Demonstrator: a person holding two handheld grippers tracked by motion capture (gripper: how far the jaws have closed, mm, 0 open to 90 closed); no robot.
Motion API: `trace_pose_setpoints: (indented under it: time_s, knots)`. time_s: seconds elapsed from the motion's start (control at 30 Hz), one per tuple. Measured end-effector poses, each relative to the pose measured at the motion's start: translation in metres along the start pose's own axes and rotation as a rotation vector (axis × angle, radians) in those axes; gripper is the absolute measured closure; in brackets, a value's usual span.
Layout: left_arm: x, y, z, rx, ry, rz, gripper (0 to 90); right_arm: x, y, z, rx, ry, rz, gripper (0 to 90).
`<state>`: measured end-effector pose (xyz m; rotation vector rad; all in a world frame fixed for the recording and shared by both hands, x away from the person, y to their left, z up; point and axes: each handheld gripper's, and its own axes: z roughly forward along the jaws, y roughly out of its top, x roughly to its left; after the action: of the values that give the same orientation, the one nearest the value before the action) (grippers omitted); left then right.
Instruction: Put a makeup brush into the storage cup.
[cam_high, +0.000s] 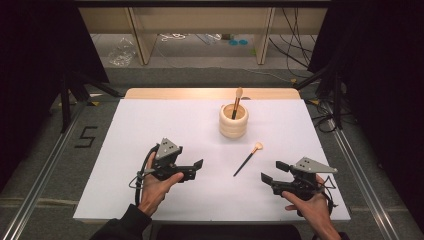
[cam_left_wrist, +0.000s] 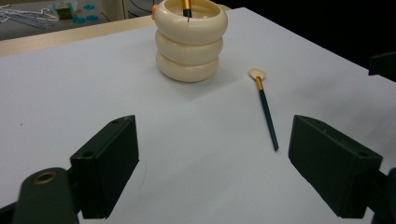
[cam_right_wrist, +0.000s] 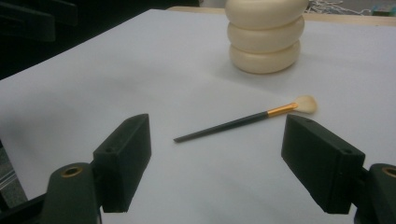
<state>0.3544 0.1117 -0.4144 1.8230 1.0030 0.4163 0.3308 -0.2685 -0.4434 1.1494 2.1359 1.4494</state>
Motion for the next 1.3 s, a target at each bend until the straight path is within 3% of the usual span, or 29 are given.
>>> trace_pose_setpoints:
  time_s: [0.03,0.13,0.23,0.33,0.43,0.67,0.7,0.8,0.83,0.9,1.07,1.1,1.3]
  knots:
    - [-0.001,-0.002,-0.001,0.002,-0.006,0.004,15.9,-0.001,0.001,0.002,0.002,0.007,0.024,25.2]
    - [-0.005,-0.006,-0.002,0.015,-0.017,0.018,16.0,-0.010,0.005,0.010,0.059,-0.009,0.017,24.0]
    - [-0.008,-0.009,-0.004,0.025,-0.032,0.014,15.9,-0.016,0.012,0.016,0.073,-0.026,0.018,23.8]
    - [-0.013,-0.013,-0.008,0.018,-0.020,0.032,16.0,-0.017,0.020,0.026,0.068,-0.039,0.011,23.9]
    - [-0.018,-0.015,-0.011,0.019,-0.041,0.032,16.0,-0.017,0.025,0.033,0.119,-0.053,0.022,24.1]
    - [-0.027,-0.018,-0.011,0.043,-0.060,0.054,16.0,-0.019,0.035,0.058,0.183,-0.074,0.029,25.6]
    - [-0.027,-0.018,-0.010,0.045,-0.063,0.056,16.0,-0.018,0.036,0.061,0.200,-0.071,0.050,26.1]
    - [-0.028,-0.017,-0.010,0.042,-0.066,0.057,16.0,-0.019,0.039,0.074,0.239,-0.085,0.027,26.6]
    - [-0.028,-0.017,-0.010,0.043,-0.066,0.057,16.0,-0.018,0.040,0.076,0.260,-0.090,0.049,26.6]
    - [-0.027,-0.017,-0.010,0.043,-0.065,0.049,16.0,-0.021,0.040,0.083,0.265,-0.098,0.022,26.6]
    - [-0.025,-0.016,-0.010,0.038,-0.068,0.035,16.0,-0.021,0.042,0.093,0.316,-0.111,0.058,26.6]
    - [-0.025,-0.016,-0.010,0.037,-0.067,0.037,16.0,-0.024,0.041,0.095,0.320,-0.109,0.024,26.6]
    - [-0.025,-0.016,-0.010,0.040,-0.068,0.035,16.0,-0.025,0.042,0.103,0.380,-0.107,0.026,29.2]
